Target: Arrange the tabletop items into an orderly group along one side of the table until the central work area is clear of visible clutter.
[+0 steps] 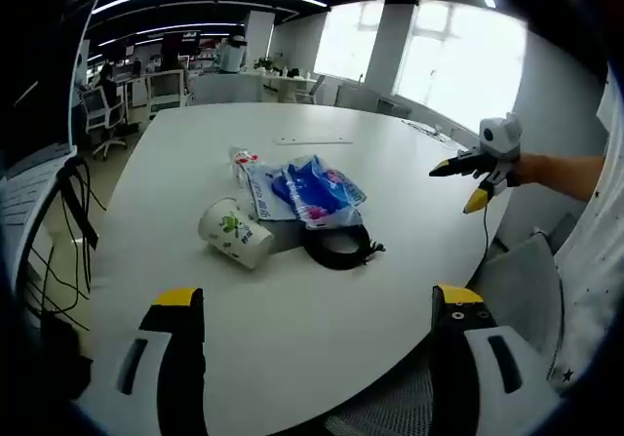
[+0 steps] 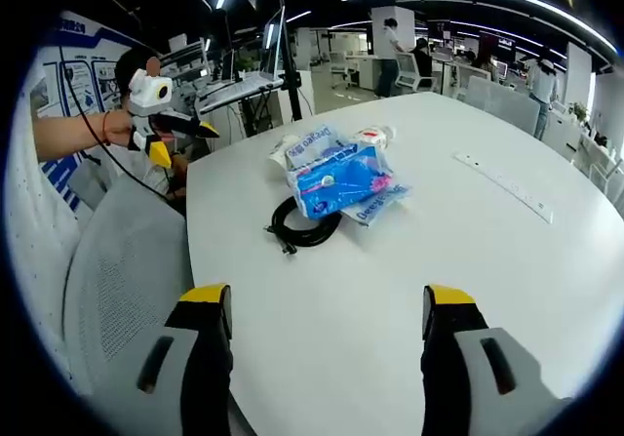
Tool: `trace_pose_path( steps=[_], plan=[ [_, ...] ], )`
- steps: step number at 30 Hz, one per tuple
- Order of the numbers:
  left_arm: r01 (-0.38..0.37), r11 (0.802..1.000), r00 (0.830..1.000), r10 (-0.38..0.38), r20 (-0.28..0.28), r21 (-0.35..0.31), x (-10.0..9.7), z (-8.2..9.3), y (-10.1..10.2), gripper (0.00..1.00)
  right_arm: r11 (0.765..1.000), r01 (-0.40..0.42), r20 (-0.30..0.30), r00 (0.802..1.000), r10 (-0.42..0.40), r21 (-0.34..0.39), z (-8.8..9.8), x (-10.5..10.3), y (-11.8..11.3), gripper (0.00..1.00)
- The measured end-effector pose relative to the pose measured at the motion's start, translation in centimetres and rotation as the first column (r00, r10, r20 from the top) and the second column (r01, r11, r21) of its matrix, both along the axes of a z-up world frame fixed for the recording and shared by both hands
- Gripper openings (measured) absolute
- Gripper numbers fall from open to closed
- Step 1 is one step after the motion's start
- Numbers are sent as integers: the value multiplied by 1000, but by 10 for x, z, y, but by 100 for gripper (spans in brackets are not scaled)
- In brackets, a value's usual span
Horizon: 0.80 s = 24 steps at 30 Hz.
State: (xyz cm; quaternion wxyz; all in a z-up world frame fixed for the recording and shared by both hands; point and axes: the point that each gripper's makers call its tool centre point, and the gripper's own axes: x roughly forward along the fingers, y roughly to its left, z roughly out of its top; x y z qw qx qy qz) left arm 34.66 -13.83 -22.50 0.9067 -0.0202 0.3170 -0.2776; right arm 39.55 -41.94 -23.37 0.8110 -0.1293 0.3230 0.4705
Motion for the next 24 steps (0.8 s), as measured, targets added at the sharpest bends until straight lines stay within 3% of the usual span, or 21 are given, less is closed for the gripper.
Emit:
trace_pose_path(
  steps=[24],
  plan=[
    [-16,1000,1000,16,-3,-6,0,0,-1,100,1000,-13,-8,1000,13,0,-3,2,1,79]
  ],
)
